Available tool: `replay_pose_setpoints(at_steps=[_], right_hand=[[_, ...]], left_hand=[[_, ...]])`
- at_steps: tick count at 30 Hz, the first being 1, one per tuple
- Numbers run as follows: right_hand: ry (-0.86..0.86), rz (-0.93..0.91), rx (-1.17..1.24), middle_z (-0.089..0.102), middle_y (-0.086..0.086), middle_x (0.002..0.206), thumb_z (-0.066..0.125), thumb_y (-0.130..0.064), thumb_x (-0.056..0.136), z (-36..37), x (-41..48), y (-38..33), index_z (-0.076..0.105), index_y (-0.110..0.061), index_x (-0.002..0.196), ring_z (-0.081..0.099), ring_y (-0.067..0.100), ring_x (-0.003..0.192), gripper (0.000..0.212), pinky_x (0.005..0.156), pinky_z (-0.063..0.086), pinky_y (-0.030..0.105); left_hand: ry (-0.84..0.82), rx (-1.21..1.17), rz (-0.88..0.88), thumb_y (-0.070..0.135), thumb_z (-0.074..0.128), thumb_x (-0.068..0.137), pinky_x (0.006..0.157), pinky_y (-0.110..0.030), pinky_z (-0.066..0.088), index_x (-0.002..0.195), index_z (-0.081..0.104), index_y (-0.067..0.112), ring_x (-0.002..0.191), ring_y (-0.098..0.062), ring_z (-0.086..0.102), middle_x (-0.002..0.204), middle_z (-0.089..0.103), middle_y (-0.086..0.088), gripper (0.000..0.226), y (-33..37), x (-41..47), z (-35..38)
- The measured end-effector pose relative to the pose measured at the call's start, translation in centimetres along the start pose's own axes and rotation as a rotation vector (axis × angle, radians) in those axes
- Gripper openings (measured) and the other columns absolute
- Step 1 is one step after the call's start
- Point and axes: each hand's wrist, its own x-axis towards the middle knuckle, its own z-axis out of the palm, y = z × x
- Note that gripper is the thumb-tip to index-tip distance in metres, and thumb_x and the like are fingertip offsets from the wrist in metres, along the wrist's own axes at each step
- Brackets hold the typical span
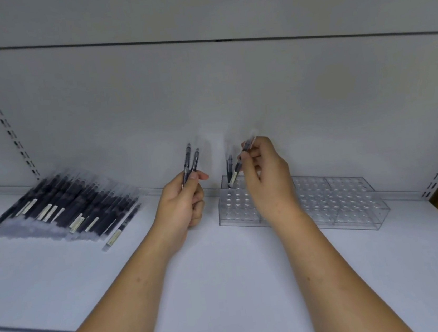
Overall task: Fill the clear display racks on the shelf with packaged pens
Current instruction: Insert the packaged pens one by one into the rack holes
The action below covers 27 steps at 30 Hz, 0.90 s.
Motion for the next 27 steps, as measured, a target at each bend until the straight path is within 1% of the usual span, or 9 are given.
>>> replay_pose_setpoints(at_steps=[4, 6, 8, 11, 15, 17, 20, 24, 27], right_hand=[[-0.040, -0.009, -0.031, 0.063, -0.011, 0.087, 0.055, -0.012, 0.104, 0.5, 0.0, 0.1, 0.056, -0.020, 0.102, 0.060, 0.000, 0.079, 0.008, 0.068, 0.047, 0.015], [-0.066, 0.011, -0.055, 0.063, -0.014, 0.085, 0.058, -0.012, 0.103, 0.6, 0.1, 0.4, 0.059, -0.019, 0.102, 0.059, -0.004, 0.076, 0.008, 0.067, 0.046, 0.012], [-0.082, 0.019, -0.087, 0.062, -0.016, 0.082, 0.061, -0.013, 0.102, 0.8, 0.1, 0.6, 0.062, -0.018, 0.102, 0.060, -0.004, 0.075, 0.005, 0.068, 0.049, 0.015], [-0.111, 0.034, -0.146, 0.063, -0.016, 0.080, 0.064, -0.018, 0.100, 0.9, 0.1, 0.9, 0.066, -0.015, 0.102, 0.063, 0.005, 0.075, 0.004, 0.075, 0.055, 0.031], [-0.121, 0.046, -0.236, 0.069, -0.013, 0.080, 0.069, -0.025, 0.096, 0.7, 0.0, 1.0, 0.070, -0.017, 0.099, 0.068, 0.013, 0.076, 0.009, 0.078, 0.059, 0.038], [-0.120, 0.050, -0.261, 0.067, -0.017, 0.077, 0.070, -0.028, 0.095, 0.7, -0.1, 1.1, 0.072, -0.018, 0.096, 0.068, 0.014, 0.076, 0.010, 0.079, 0.058, 0.041], [-0.111, 0.080, -0.224, 0.063, -0.024, 0.075, 0.072, -0.030, 0.092, 0.6, -0.2, 1.1, 0.071, -0.021, 0.096, 0.066, 0.010, 0.077, 0.010, 0.080, 0.057, 0.038], [0.004, 0.068, -0.121, 0.067, -0.009, 0.092, 0.074, -0.027, 0.090, 0.1, -0.4, 0.5, 0.068, -0.023, 0.104, 0.060, 0.005, 0.080, 0.015, 0.075, 0.051, 0.025], [0.068, 0.037, 0.040, 0.067, -0.006, 0.088, 0.073, -0.019, 0.092, -0.2, -0.5, -0.4, 0.068, -0.021, 0.095, 0.061, 0.009, 0.078, 0.005, 0.071, 0.049, 0.022]], left_hand=[[0.005, 0.006, 0.009, 0.026, 0.042, 0.113, 0.051, -0.027, 0.008, 0.105, 0.063, 0.011, 0.047, -0.012, 0.018, 0.065, 0.030, 0.003, 0.026, -0.1, 0.1, 0.0], [0.005, 0.011, 0.011, 0.027, 0.043, 0.113, 0.050, -0.027, 0.009, 0.105, 0.063, 0.011, 0.047, -0.012, 0.018, 0.066, 0.030, 0.002, 0.027, -0.2, 0.1, 0.0], [0.005, 0.018, 0.013, 0.027, 0.044, 0.112, 0.050, -0.026, 0.010, 0.104, 0.064, 0.012, 0.047, -0.012, 0.018, 0.066, 0.030, 0.002, 0.027, -0.2, 0.0, 0.0], [0.006, 0.025, 0.014, 0.025, 0.044, 0.112, 0.049, -0.023, 0.012, 0.104, 0.065, 0.011, 0.046, -0.012, 0.020, 0.065, 0.031, 0.003, 0.027, -0.1, 0.0, 0.1], [0.004, 0.033, 0.011, 0.025, 0.044, 0.112, 0.048, -0.023, 0.012, 0.103, 0.066, 0.011, 0.047, -0.012, 0.020, 0.065, 0.033, 0.003, 0.028, 0.0, -0.1, 0.1], [0.002, 0.036, 0.010, 0.025, 0.045, 0.112, 0.050, -0.025, 0.010, 0.101, 0.067, 0.011, 0.047, -0.013, 0.020, 0.065, 0.033, 0.002, 0.028, 0.0, -0.1, 0.1], [-0.007, 0.033, 0.018, 0.024, 0.046, 0.112, 0.050, -0.026, 0.010, 0.100, 0.068, 0.011, 0.048, -0.013, 0.020, 0.066, 0.032, 0.001, 0.028, 0.1, -0.2, 0.2], [-0.035, 0.038, 0.037, 0.025, 0.048, 0.111, 0.049, -0.026, 0.012, 0.100, 0.071, 0.012, 0.051, -0.014, 0.019, 0.067, 0.029, 0.000, 0.028, 0.1, -0.4, 0.2], [-0.067, 0.046, 0.050, 0.026, 0.051, 0.110, 0.050, -0.026, 0.014, 0.105, 0.073, 0.009, 0.055, -0.015, 0.019, 0.066, 0.027, 0.002, 0.029, 0.2, -0.5, 0.1]])
